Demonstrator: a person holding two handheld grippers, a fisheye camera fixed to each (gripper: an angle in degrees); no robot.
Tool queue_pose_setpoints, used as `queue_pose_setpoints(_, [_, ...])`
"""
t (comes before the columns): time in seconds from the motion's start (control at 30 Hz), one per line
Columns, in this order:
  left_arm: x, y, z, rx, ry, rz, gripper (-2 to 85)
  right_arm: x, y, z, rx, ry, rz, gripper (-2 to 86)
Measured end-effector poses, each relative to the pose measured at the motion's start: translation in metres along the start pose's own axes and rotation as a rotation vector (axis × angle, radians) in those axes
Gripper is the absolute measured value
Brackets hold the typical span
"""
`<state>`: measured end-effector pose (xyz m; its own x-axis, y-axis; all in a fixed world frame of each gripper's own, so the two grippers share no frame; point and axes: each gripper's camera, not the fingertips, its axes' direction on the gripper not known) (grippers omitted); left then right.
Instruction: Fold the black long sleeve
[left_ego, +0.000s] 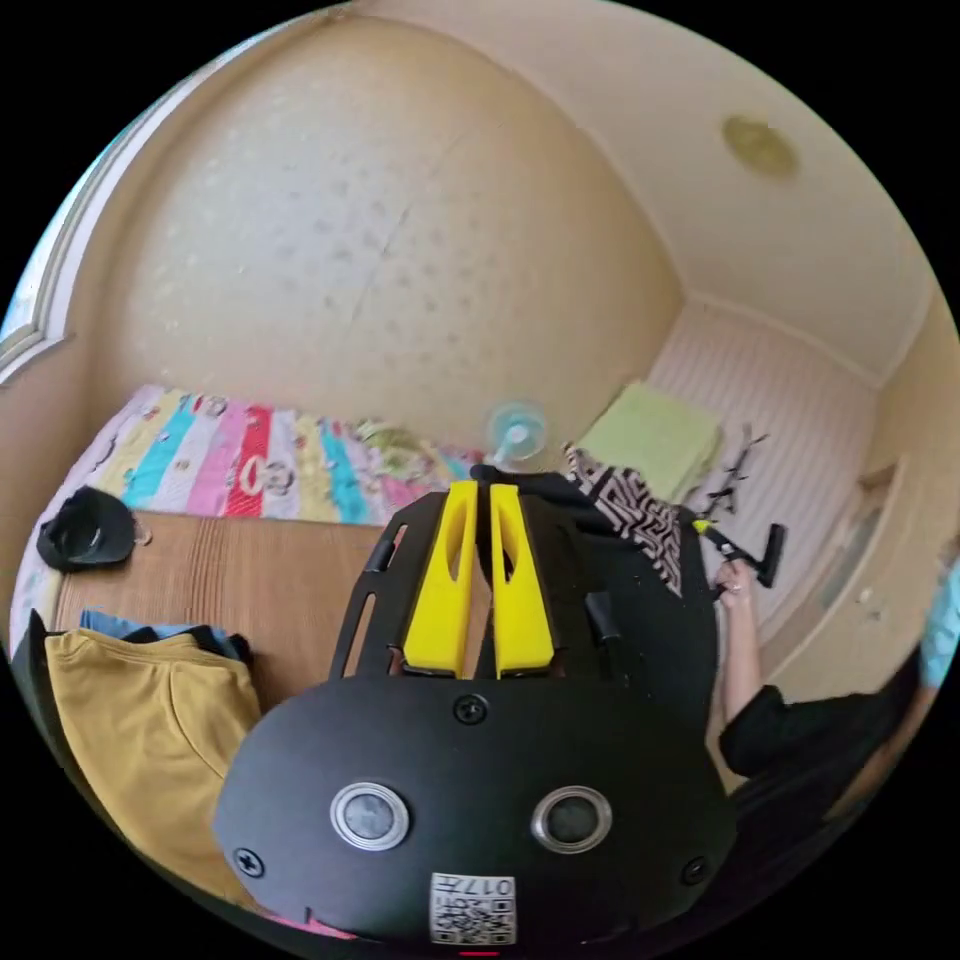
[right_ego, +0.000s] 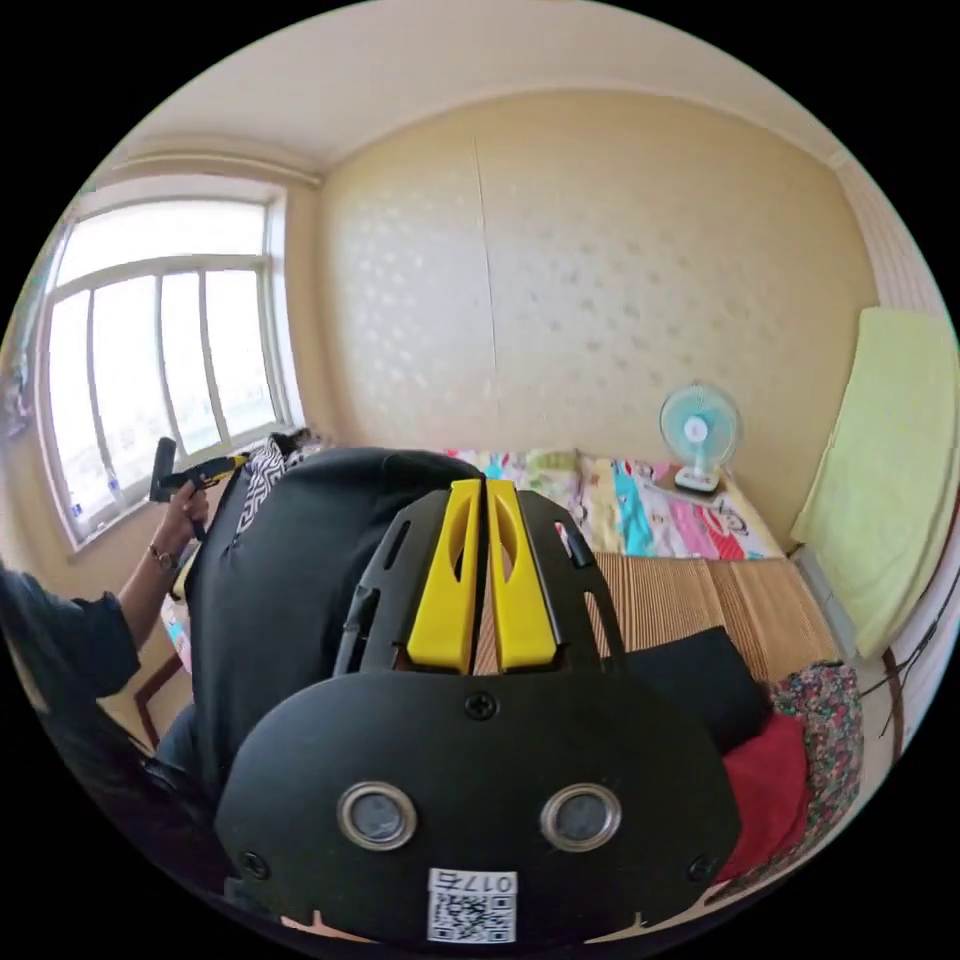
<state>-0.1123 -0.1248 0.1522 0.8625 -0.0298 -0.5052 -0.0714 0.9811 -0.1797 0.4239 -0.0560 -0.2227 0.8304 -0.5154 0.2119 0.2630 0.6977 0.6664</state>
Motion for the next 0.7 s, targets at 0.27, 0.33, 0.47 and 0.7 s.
queue_pose_setpoints(0.27, [-0.093, 0.063, 0.215, -0.384, -0.166, -0.174, 8.7, 0.038, 0.111, 0.272, -0.380, 0.074, 0.167, 1.7])
queue_pose_setpoints(0.33, [-0.084, 0.103, 0.214, -0.395, -0.139, -0.174, 8.8, 0.016, 0.152, 0.277, -0.411, 0.030, 0.172, 2.4])
queue_pose_setpoints(0.47, [-0.048, 0.195, 0.201, -0.457, -0.114, -0.157, 8.8, -0.047, 0.240, 0.287, -0.459, -0.113, 0.078, 4.8])
queue_pose_setpoints(0.7, [-0.003, 0.262, 0.188, -0.498, -0.383, -0.059, 6.0, -0.109, 0.299, 0.342, -0.753, -0.110, -0.053, 8.2])
